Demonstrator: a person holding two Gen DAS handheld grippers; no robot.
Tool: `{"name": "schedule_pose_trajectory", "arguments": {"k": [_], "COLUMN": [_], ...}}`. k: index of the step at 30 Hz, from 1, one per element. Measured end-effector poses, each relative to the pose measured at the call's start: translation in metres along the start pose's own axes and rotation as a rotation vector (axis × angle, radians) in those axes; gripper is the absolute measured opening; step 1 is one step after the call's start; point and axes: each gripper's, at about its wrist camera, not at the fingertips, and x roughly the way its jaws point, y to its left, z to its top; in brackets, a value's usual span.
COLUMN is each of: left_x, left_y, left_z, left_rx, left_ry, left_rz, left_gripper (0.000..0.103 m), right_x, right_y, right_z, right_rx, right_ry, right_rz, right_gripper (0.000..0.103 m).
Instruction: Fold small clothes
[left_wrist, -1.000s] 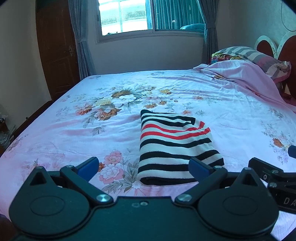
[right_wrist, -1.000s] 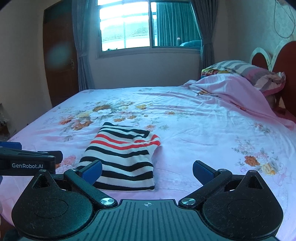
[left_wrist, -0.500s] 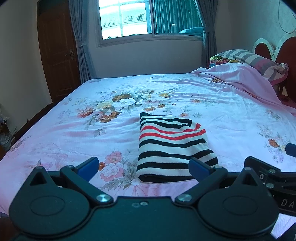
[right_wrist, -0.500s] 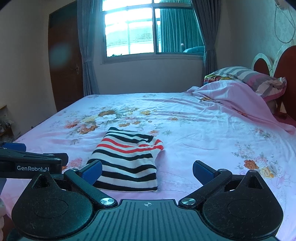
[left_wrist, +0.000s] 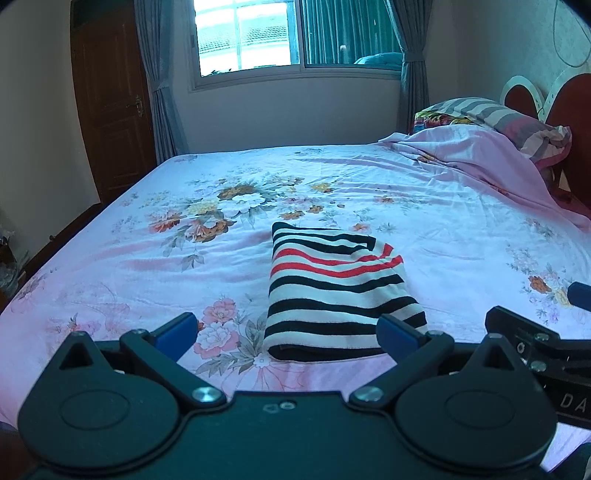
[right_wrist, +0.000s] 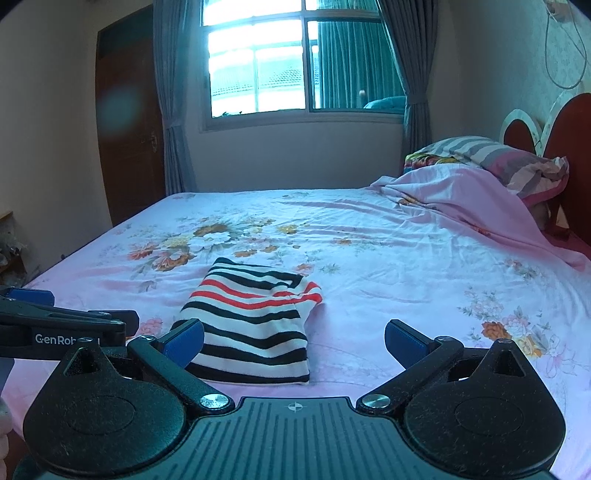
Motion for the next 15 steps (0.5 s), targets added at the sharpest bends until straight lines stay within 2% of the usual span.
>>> {"name": "schedule_pose_trajectory", "arguments": {"k": [15], "left_x": [0.01], "left_y": [-0.002], "left_z": [0.007], "left_rx": [-0.003], "left_ry": [0.013], "left_rz": [0.002], "left_gripper": [0.101], "right_x": [0.012], "right_y": [0.0], "right_z": [0.006], "right_rx": [-0.011], "right_ry": [0.013], "right_rz": [-0.013], "right_gripper": [0.103]}}
